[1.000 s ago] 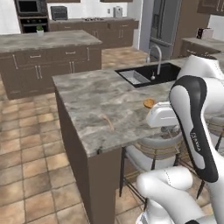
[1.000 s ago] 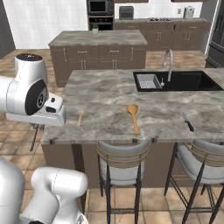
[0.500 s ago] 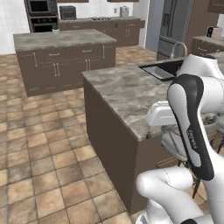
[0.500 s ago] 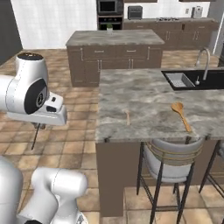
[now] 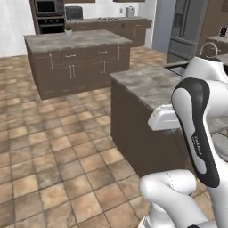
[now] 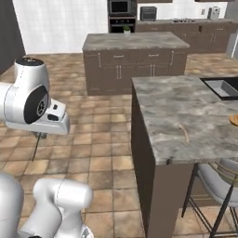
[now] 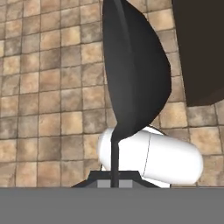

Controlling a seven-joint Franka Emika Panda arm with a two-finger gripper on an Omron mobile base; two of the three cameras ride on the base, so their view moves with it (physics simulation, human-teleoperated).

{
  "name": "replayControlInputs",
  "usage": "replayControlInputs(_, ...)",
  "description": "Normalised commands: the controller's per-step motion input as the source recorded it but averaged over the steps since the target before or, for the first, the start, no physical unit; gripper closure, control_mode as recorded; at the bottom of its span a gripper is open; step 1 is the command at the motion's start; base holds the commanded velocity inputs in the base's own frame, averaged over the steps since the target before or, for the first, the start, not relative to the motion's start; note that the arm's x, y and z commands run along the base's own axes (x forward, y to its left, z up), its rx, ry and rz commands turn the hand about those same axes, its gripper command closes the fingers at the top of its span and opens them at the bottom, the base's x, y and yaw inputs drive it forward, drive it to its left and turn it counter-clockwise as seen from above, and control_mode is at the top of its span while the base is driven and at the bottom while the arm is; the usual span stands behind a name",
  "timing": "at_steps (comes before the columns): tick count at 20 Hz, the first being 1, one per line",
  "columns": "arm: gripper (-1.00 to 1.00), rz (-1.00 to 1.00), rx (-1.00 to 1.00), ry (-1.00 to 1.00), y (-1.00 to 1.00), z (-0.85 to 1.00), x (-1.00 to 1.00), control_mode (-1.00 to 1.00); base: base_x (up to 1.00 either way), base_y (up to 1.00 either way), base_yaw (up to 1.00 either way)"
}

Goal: Pick up the metallic utensils from the counter and place them in the open drawer. Make sure not to pick up any wooden utensils.

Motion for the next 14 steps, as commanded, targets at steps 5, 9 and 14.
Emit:
replayControlInputs(5,1.00,0.00,0.00,0.00,0.00,0.00,0.00,1.00,0.91,1.00,-0.41)
replayControlInputs(9,1.00,0.00,0.00,0.00,0.00,0.00,0.00,1.00,1.00,1.00,-0.39)
replayControlInputs(14,1.00,0.00,0.00,0.00,0.00,0.00,0.00,1.00,0.99,1.00,-0.41)
